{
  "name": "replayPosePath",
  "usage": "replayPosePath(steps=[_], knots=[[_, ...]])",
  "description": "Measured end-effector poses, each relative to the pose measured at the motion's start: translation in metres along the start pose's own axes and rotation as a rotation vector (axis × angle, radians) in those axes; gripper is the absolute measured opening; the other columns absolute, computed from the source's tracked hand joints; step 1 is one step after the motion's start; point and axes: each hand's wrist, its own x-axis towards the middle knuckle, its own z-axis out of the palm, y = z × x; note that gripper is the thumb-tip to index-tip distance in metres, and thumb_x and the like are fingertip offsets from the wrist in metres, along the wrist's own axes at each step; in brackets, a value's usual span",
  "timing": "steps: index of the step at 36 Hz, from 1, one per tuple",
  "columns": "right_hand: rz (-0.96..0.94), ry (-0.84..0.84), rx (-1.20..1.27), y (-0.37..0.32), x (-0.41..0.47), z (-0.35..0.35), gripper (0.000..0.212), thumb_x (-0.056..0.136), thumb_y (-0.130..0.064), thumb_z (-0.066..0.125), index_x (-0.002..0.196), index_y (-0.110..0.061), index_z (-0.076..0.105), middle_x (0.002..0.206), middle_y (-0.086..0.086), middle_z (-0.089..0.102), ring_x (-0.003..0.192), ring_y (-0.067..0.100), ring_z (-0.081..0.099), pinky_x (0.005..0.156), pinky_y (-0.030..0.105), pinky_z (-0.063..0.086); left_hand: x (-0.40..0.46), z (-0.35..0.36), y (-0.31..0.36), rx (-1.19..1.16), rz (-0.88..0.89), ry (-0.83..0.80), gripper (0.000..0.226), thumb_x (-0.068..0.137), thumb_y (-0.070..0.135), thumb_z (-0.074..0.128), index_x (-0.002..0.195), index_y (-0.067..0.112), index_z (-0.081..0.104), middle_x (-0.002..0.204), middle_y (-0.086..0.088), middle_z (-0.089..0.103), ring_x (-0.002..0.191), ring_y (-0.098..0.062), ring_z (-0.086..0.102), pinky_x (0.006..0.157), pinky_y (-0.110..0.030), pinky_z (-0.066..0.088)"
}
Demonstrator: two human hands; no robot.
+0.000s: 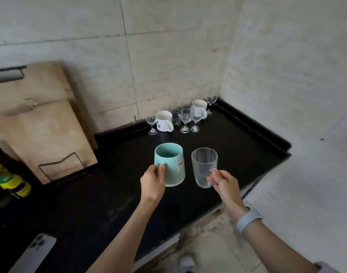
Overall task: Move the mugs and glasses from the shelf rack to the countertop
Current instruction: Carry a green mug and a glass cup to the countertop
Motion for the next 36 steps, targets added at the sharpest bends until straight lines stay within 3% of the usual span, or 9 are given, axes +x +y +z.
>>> replayPosePath(steps=[10,15,26,30,36], knots=[[0.108,-0.146,-0.046,0.01,0.186,0.038,0.02,0.09,-0.022,0.05,0.079,-0.013,0.064,0.09,0.01,0.067,0.098,0.026,0.061,0.101,0.048,0.042,0.135,0.09,-0.046,-0.005,-0.211,0.057,0.023,0.094,0.031,0.046,0.075,0.019,0.052,0.077,-0.001,0.059,0.069,-0.008,0.055,0.056,-0.017,0.043],[0.127,-0.246,-0.032,0.017,0.241,0.058,0.017,0.088,-0.02,0.053,0.079,-0.014,0.066,0.096,0.007,0.066,0.101,0.021,0.059,0.102,0.042,0.042,0.17,0.118,-0.067,-0.006,-0.265,0.144,0.02,0.093,0.03,0.047,0.081,0.015,0.054,0.077,0.005,0.056,0.071,-0.008,0.054,0.057,-0.018,0.04],[0.116,-0.324,-0.008,0.019,0.293,0.09,0.02,0.088,-0.026,0.051,0.077,-0.024,0.068,0.105,0.01,0.066,0.107,0.022,0.057,0.1,0.041,0.04,0.207,0.142,-0.084,-0.005,-0.278,0.242,0.021,0.093,0.03,0.047,0.081,0.013,0.051,0.073,0.003,0.054,0.066,-0.009,0.05,0.054,-0.019,0.038],[0.107,-0.337,0.012,0.019,0.303,0.101,0.021,0.09,-0.027,0.05,0.079,-0.025,0.068,0.102,0.0,0.067,0.102,0.014,0.058,0.097,0.036,0.04,0.217,0.151,-0.083,-0.036,-0.312,0.275,0.023,0.093,0.032,0.048,0.083,0.011,0.051,0.072,0.003,0.054,0.063,-0.009,0.05,0.052,-0.02,0.039],[0.126,-0.31,-0.025,0.023,0.32,0.106,0.015,0.09,-0.026,0.051,0.085,-0.025,0.065,0.103,-0.003,0.066,0.106,0.014,0.058,0.102,0.035,0.04,0.223,0.161,-0.083,-0.08,-0.362,0.3,0.024,0.092,0.032,0.05,0.084,0.009,0.053,0.072,0.0,0.055,0.063,-0.011,0.051,0.056,-0.024,0.043]])
